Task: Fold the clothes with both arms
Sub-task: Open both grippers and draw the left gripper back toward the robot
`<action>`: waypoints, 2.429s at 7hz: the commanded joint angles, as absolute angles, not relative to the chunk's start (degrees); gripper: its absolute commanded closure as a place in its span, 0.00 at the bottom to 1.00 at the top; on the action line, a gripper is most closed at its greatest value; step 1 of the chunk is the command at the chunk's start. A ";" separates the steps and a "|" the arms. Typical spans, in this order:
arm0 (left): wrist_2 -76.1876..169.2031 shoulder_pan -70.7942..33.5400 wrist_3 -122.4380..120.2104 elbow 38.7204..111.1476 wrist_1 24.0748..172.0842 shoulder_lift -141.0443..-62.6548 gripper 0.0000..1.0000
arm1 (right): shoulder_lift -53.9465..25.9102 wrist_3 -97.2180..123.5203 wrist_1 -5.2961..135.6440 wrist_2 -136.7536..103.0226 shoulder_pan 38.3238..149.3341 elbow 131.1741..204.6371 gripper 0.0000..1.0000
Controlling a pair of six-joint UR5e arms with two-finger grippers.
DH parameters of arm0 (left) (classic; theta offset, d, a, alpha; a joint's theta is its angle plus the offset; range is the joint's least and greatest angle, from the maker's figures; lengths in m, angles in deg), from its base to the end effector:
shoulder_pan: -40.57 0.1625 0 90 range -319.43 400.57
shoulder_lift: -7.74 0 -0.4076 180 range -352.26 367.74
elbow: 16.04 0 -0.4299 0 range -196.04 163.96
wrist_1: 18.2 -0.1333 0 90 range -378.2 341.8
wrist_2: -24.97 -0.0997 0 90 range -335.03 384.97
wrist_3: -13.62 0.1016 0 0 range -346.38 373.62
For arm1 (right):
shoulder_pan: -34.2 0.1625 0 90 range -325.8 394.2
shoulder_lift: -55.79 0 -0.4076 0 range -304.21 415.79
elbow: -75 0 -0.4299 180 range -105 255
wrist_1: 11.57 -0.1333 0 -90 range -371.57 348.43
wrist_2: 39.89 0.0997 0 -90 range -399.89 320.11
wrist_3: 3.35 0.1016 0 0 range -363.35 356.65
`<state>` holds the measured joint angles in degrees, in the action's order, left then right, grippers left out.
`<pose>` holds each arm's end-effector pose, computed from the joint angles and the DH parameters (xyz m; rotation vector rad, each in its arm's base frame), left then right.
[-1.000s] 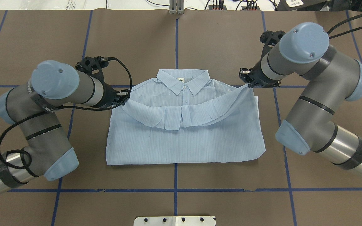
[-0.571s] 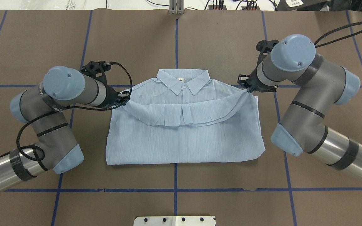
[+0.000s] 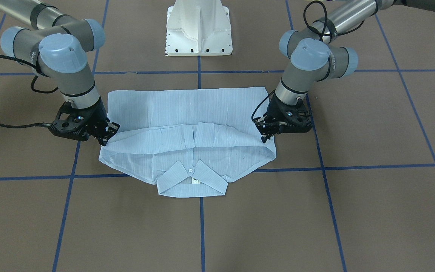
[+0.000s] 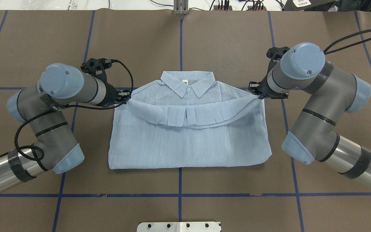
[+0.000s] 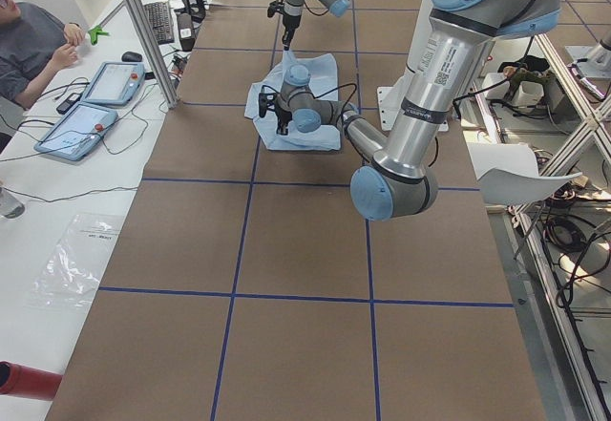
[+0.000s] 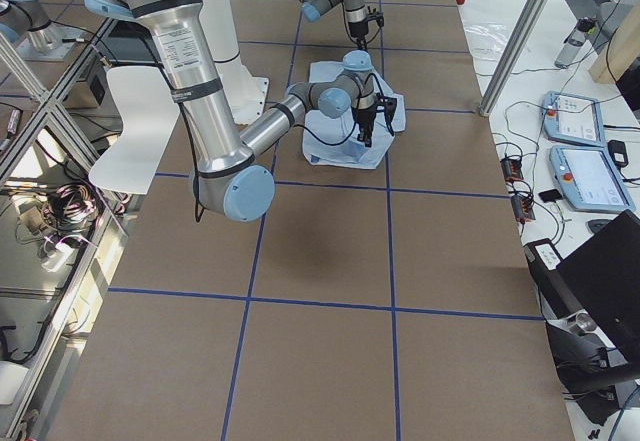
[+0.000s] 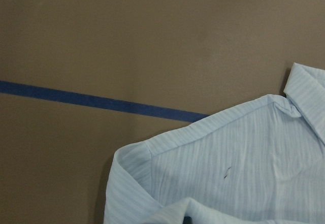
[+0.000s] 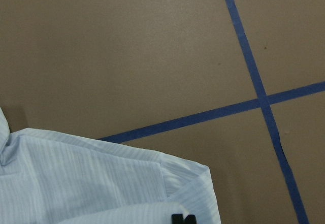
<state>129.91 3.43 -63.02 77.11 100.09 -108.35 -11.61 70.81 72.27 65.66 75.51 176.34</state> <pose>0.4860 -0.5024 0.2872 0.2106 1.0066 -0.2471 -0.4202 -0.5105 0.3094 0.1046 -0.7385 0.3289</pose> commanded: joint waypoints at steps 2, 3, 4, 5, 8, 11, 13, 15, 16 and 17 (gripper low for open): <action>130.00 3.04 -62.15 77.48 100.19 -108.01 0.02 | -11.45 70.74 72.45 63.93 75.07 176.16 0.01; 130.44 2.87 -58.66 79.39 99.93 -107.66 0.00 | -11.19 70.22 72.97 64.43 74.89 176.25 0.00; 132.36 1.82 -54.63 81.76 99.66 -106.96 0.00 | -11.10 66.65 73.06 65.40 76.11 176.94 0.00; 136.73 1.20 -52.67 84.40 99.75 -103.82 0.00 | -11.62 62.96 73.07 69.76 78.99 177.13 0.00; 136.69 6.78 -59.27 87.15 100.19 -99.57 0.00 | -12.15 59.84 72.72 71.73 80.43 177.39 0.00; 132.64 13.14 -63.55 87.76 100.19 -98.00 0.00 | -11.98 59.84 72.63 71.47 80.34 177.48 0.00; 132.55 14.98 -64.07 89.08 100.19 -95.89 0.00 | -12.24 59.93 72.54 71.21 80.34 177.48 0.00; 130.81 18.05 -68.01 89.61 100.10 -95.79 0.28 | -12.24 60.02 72.54 71.12 80.34 177.65 0.00; 130.71 18.24 -68.03 89.78 100.01 -95.88 0.53 | -12.24 60.02 72.45 71.12 80.34 177.65 0.00; 130.71 18.24 -68.03 89.78 100.01 -95.79 0.75 | -12.24 60.11 72.45 71.12 80.34 177.65 0.00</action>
